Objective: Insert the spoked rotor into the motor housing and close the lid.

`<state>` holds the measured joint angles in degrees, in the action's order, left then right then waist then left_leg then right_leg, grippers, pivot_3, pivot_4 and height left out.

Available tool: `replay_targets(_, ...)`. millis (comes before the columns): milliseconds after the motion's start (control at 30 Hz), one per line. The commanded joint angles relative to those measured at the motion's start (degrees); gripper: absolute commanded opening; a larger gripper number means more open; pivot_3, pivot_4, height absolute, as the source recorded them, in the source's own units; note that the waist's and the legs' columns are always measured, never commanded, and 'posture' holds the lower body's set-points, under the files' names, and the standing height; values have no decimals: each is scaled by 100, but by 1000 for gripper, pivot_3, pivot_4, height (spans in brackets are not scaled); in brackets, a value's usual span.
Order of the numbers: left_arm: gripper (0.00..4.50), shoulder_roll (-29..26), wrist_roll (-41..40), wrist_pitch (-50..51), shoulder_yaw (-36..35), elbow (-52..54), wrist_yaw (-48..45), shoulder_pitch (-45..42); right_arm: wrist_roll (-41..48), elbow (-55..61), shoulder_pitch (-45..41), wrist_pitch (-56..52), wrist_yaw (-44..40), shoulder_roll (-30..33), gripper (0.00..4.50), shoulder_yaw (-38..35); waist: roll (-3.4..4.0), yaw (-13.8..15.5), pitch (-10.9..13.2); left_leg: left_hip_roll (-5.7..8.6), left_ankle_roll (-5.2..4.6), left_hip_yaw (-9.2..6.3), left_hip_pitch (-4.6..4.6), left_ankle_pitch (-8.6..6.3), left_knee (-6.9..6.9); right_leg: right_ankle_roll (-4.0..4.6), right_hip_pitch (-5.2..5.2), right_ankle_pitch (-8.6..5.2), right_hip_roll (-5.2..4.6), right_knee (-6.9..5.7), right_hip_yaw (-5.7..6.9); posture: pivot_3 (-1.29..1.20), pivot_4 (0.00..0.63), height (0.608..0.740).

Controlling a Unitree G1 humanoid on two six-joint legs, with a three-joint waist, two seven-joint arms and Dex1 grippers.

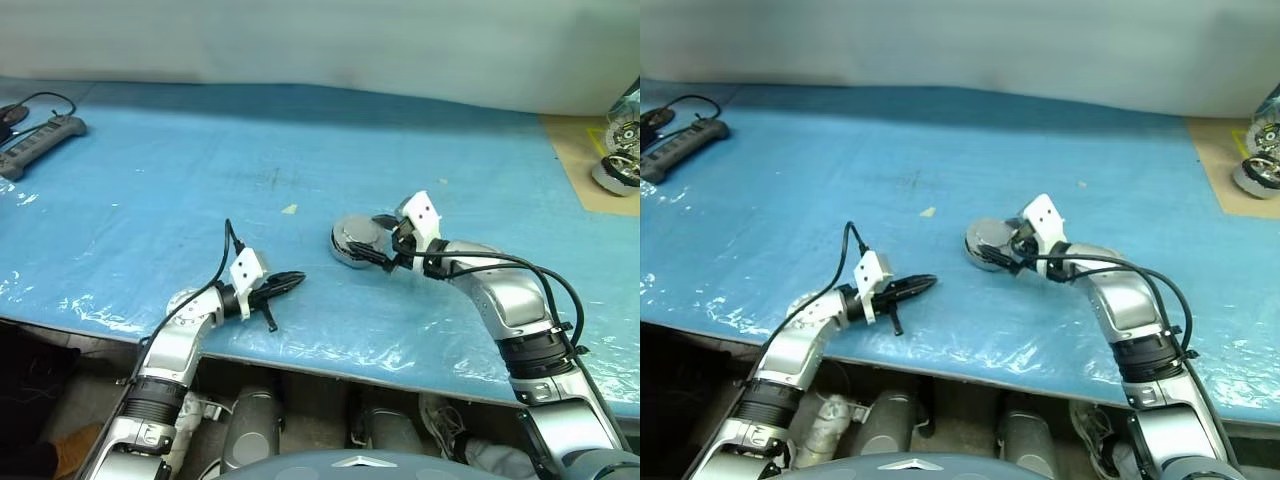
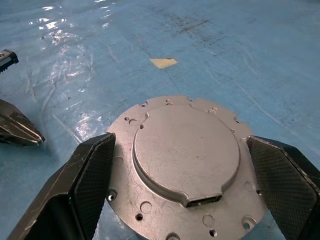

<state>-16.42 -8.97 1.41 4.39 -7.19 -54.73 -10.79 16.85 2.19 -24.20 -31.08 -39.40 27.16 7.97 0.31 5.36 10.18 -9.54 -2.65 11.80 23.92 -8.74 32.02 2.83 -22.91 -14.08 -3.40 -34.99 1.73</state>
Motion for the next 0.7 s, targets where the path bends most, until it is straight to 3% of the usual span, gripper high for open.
replay_targets(33, 0, -15, -120, -207, 48, 58, 41, 57, -245, -152, -139, 277, -20, -51, 4450, 109, 0, 0, 0, 0, 0, 0, 0, 0, 3, 0, 0, 0, 0, -2, -1, 0, 150, 740)
replay_targets(100, 0, -21, -126, -261, 85, 46, 50, 47, -376, -275, -137, 356, -16, -71, 4450, 160, 0, 1, 0, 0, 0, 0, 0, 0, 13, 0, 1, 0, -1, -10, -3, 0, 150, 740)
replay_targets(267, 0, -69, -208, -140, 138, 208, 61, 40, -430, -254, -66, 373, -81, -91, 2946, 118, 0, 3, 0, 1, 1, 1, -29, 0, 15, 0, 23, 0, -1, -19, -10, 0, 150, 740)
replay_targets(533, 0, -64, -242, 405, 389, 838, 278, 79, -96, -141, -276, -267, 136, -515, 2945, -184, -1, -18, -1, 0, 2, 4, -40, 1, 15, 0, 29, 0, 0, -26, -15, 0, 150, 740)
replay_targets(700, 0, -34, -238, 649, 503, 969, 436, -8, -627, -431, -325, 38, 142, -466, 2945, 179, -1, -32, -1, 0, 9, 5, -45, 4, 15, 1, 27, -1, 2, -35, -18, 0, 150, 740)
